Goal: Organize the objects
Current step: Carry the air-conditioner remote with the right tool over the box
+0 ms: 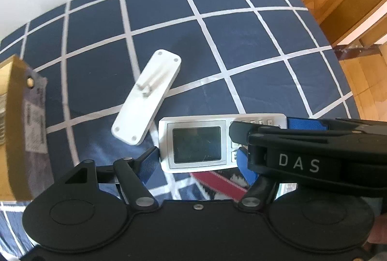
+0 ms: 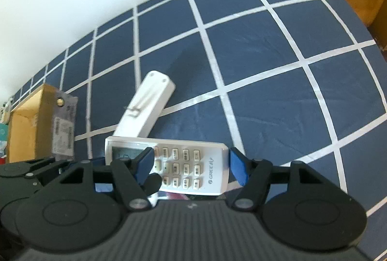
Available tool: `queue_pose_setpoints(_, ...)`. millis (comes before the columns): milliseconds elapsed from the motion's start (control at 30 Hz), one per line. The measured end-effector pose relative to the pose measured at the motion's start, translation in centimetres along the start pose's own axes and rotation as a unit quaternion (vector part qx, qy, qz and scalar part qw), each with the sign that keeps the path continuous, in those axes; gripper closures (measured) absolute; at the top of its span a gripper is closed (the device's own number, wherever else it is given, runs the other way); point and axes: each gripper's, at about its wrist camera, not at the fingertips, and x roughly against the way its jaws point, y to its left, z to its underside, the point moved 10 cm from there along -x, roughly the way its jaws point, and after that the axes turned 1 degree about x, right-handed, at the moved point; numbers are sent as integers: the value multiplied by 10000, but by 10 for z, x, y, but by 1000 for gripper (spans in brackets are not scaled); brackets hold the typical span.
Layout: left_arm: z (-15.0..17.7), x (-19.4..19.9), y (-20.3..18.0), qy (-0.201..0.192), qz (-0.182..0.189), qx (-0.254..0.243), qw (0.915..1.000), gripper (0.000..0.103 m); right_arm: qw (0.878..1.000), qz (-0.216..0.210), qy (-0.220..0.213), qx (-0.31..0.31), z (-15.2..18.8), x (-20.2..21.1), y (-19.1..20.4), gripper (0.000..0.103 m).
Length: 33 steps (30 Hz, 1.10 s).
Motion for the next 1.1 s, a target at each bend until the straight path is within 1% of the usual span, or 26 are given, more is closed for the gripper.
queue_pose_setpoints(333,35,43,24,-260,-61,78,9996,34,9996,-65,-235,126,34,33,41,37)
queue_pose_setpoints(533,51,64,52,-361,-111,147,9992,34,9992,-103,-318,215,51,41,74,36)
queue_pose_setpoints(800,71,89,109,-424,-177,217,9987,34,9988,-171,-357,285,71,37,134,36)
queue_pose_setpoints(1100,87,117,193,-498,-310,287,9979,34,9982,-296,-386,353,87,25,219,36)
